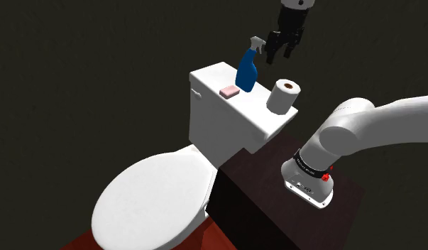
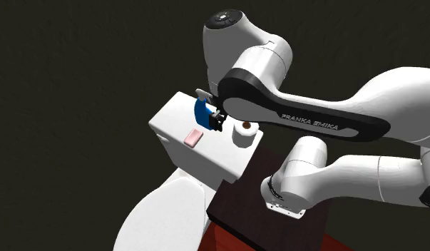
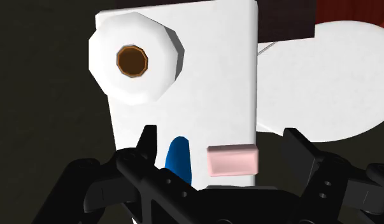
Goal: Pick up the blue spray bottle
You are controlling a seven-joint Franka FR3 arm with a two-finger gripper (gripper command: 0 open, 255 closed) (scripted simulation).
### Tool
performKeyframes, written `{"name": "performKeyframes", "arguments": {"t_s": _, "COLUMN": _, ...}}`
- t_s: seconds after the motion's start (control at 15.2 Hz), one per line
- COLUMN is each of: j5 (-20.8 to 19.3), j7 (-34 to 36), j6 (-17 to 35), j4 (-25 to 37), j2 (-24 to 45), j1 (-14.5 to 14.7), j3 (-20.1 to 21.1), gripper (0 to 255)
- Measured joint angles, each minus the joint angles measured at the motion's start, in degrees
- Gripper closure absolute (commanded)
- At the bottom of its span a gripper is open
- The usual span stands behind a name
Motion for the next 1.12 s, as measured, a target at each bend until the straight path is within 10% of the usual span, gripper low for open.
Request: {"name": "performKeyframes", "arguments": {"t_s": 1.12, "j5": 0.5, "j7": -8.9, "j6": 8.5, "j4": 18.5, "j2": 23.6, "j1": -1.2, "j3": -7.6, "gripper": 0}}
